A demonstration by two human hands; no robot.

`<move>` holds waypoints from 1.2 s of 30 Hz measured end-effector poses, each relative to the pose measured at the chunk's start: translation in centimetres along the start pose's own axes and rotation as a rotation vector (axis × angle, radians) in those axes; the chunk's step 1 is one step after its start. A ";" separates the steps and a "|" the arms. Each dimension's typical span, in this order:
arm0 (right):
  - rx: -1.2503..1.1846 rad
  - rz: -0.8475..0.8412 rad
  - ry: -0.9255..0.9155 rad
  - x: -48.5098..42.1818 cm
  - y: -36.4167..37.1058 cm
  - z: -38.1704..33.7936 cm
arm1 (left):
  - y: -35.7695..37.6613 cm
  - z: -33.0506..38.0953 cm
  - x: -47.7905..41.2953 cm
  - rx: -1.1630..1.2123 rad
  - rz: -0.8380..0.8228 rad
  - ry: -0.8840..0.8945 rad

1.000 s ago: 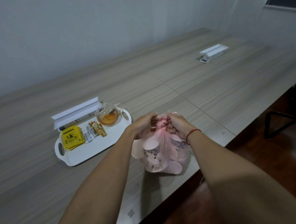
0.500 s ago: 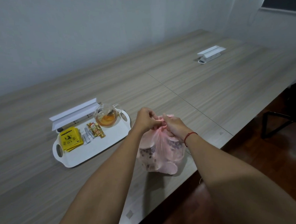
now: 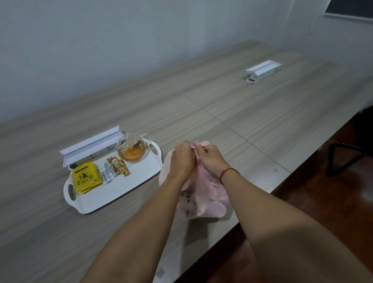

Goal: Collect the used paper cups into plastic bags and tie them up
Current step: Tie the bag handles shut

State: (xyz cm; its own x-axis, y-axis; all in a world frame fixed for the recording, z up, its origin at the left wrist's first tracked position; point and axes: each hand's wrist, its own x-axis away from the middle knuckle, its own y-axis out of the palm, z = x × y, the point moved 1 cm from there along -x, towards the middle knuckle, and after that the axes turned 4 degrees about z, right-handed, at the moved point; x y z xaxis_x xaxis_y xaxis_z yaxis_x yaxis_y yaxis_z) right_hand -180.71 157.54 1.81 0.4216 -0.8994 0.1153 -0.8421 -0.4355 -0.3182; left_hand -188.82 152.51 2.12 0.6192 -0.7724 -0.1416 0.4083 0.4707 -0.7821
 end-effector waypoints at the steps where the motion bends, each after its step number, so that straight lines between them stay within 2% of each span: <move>1: -0.011 -0.012 0.000 0.1 -0.1 -0.3 | -0.1 -0.1 0.0 0.022 -0.006 0.000; 6: -0.057 0.008 0.049 0.2 -0.4 0.1 | -0.6 -0.6 -1.1 0.133 -0.143 -0.064; 10: -0.089 0.021 0.115 0.4 -1.0 0.6 | -2.4 -1.1 -1.6 0.502 -0.452 -0.242; 13: -0.101 0.023 0.095 0.3 -1.3 0.4 | -2.9 -1.2 -1.3 0.666 -0.546 -0.353; 19: -0.082 0.097 0.160 0.0 -0.5 0.7 | -1.5 -1.0 -0.6 0.864 -0.342 -0.719; 24: 0.045 0.233 0.233 -0.8 -1.9 2.8 | -1.4 -3.1 -1.3 0.824 -0.190 -0.858; 28: 0.106 0.273 0.255 -0.5 -1.9 3.0 | -0.8 -4.4 -0.9 0.678 -0.029 -0.851; 31: 0.195 0.223 0.182 0.0 -2.1 2.5 | -0.2 -4.2 -0.8 0.557 0.049 -0.736; 33: 0.191 0.107 0.151 0.3 -2.6 2.2 | -0.3 -3.7 -0.5 0.522 -0.025 -0.579; 36: 0.209 -0.067 0.153 0.7 -3.2 1.9 | -0.4 -3.5 0.5 0.425 -0.280 -0.400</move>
State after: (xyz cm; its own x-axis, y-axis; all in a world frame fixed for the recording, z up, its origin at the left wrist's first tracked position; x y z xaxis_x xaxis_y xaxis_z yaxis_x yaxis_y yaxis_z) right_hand -177.04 158.37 1.16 0.4047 -0.8710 0.2786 -0.7194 -0.4913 -0.4910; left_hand -191.00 150.47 0.26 0.6194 -0.7102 0.3345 0.7698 0.4660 -0.4361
